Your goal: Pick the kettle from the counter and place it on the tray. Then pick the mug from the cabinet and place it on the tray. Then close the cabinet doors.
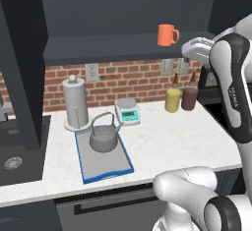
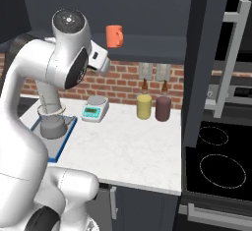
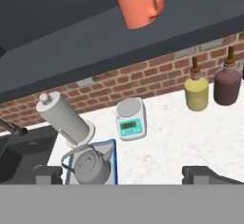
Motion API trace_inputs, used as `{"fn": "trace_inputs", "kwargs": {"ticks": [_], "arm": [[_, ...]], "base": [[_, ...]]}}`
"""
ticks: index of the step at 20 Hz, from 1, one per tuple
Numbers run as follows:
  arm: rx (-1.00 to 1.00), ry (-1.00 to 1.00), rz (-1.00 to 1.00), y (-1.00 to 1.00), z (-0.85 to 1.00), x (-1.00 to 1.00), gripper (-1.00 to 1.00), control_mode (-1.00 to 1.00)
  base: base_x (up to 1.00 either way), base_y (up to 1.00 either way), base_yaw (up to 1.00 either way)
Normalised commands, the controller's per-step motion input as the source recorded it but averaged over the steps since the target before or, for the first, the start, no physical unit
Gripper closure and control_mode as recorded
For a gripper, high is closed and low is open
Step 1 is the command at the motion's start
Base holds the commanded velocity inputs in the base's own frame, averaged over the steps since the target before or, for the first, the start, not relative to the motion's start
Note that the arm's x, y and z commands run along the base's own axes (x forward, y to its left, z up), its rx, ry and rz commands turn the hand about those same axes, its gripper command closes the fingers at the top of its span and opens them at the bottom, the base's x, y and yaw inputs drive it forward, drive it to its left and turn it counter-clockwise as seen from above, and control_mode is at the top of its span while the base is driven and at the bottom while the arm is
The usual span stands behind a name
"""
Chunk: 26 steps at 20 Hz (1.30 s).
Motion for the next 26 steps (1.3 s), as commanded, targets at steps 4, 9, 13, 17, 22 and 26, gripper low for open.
{"fn": "trace_inputs", "kwargs": {"ticks": [4, 9, 13, 17, 22, 26], "arm": [[-0.11, -0.03, 0.05, -0.41, 0.0, 0.05, -1.0, -1.0], [-0.04, -0.1, 0.02, -0.18, -0.02, 0.07, -1.0, -1.0], [-0.03, -0.16, 0.06, -0.29, 0.01, 0.1, -1.0, -1.0], [-0.01, -0.13, 0.1, -0.36, 0.1, 0.1, -1.0, -1.0], [0.0, -0.05, 0.12, -0.23, 0.2, 0.23, -1.0, -1.0], [0.0, 0.01, 0.11, -0.02, 0.2, 0.52, -1.0, -1.0]], "base": [[0.0, 0.0, 0.0], [0.0, 0.0, 0.0], [0.0, 0.0, 0.0], [0.0, 0.0, 0.0], [0.0, 0.0, 0.0], [0.0, 0.0, 0.0]]}}
